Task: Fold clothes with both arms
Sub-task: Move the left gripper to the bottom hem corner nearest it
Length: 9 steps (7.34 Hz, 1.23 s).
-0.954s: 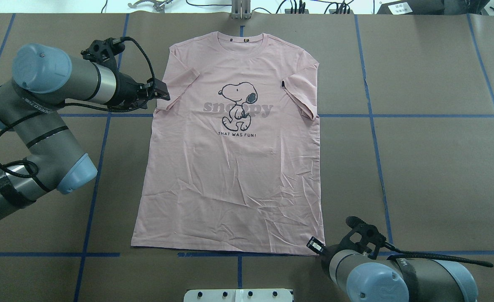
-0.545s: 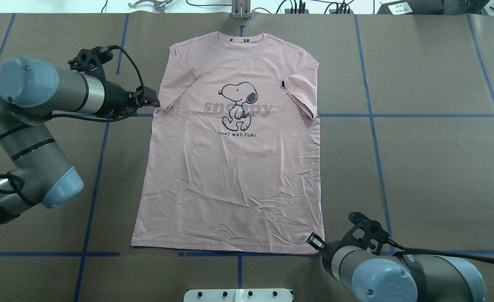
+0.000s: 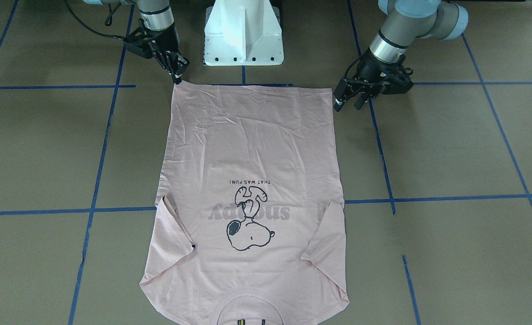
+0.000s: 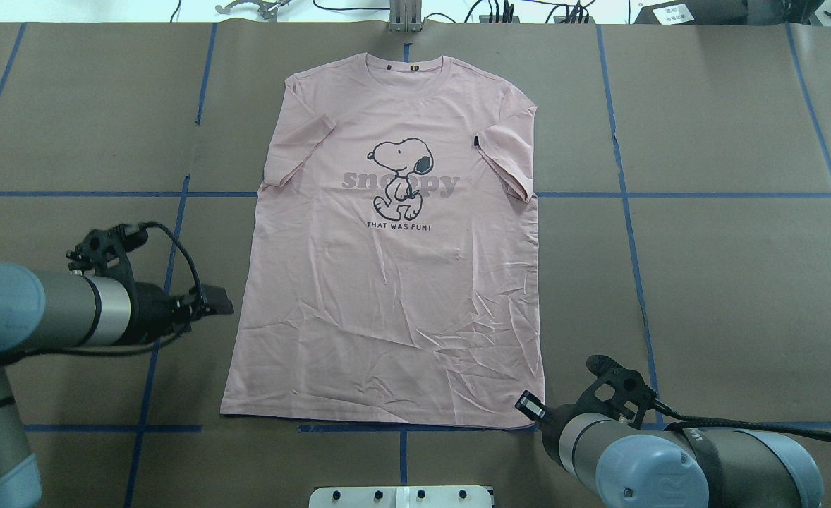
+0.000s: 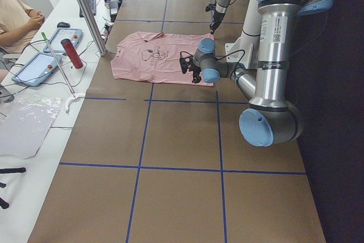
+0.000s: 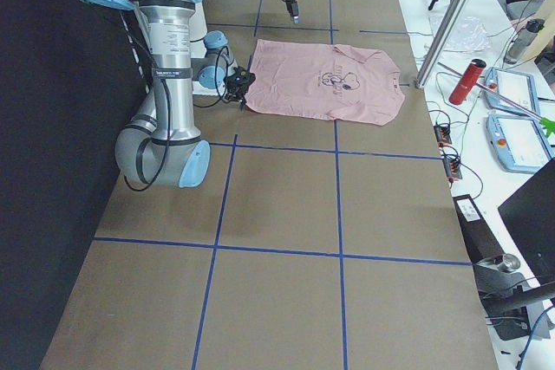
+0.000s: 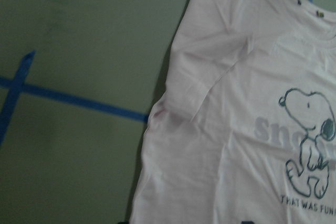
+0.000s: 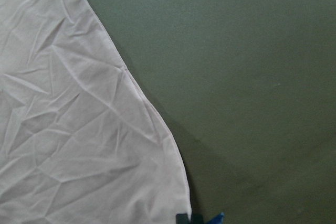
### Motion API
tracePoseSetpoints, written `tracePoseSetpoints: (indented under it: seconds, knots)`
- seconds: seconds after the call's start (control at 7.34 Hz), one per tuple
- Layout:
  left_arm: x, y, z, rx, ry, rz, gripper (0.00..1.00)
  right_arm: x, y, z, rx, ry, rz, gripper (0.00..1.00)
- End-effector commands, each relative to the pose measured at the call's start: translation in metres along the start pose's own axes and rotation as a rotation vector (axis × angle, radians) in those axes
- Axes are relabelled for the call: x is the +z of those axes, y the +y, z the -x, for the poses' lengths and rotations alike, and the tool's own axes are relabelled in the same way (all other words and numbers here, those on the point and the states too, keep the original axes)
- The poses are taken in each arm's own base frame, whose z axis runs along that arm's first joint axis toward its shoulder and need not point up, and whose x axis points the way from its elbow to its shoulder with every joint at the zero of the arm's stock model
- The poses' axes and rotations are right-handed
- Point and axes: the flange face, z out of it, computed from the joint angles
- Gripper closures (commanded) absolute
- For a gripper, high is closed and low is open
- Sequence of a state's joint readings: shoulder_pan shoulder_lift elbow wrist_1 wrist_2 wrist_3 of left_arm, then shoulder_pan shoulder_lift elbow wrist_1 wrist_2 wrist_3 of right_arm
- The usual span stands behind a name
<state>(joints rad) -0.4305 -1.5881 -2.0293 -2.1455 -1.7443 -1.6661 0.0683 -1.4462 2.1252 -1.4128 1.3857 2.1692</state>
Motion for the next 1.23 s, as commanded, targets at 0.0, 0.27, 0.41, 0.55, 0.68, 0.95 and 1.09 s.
tracePoseSetpoints:
  seconds: [0.0,0.27,0.41,0.55,0.68,0.95,1.09]
  knots:
    - [0.033,0.078,0.016,-0.057,-0.092,0.031,0.21,-0.001,-0.001,0.001,0.002,-0.003,-0.001,1.0]
    - [0.042,0.089,0.018,-0.042,-0.11,0.022,0.22,-0.001,-0.001,0.001,0.001,-0.003,-0.001,1.0]
    - [0.044,0.09,0.015,-0.041,-0.107,0.024,0.23,-0.001,-0.001,0.001,0.002,-0.004,-0.002,1.0]
    - [0.044,0.091,0.014,-0.041,-0.105,0.024,0.26,-0.001,-0.001,0.001,0.002,-0.004,-0.002,1.0]
    - [0.045,0.091,0.012,-0.041,-0.104,0.025,0.29,-0.001,-0.001,0.001,0.002,-0.004,-0.002,1.0]
    - [0.046,0.092,0.01,-0.041,-0.102,0.025,0.37,-0.001,-0.001,0.001,0.002,-0.004,-0.002,1.0]
    - [0.047,0.092,0.01,-0.04,-0.106,0.026,0.39,-0.001,-0.001,0.001,0.002,-0.004,-0.002,1.0]
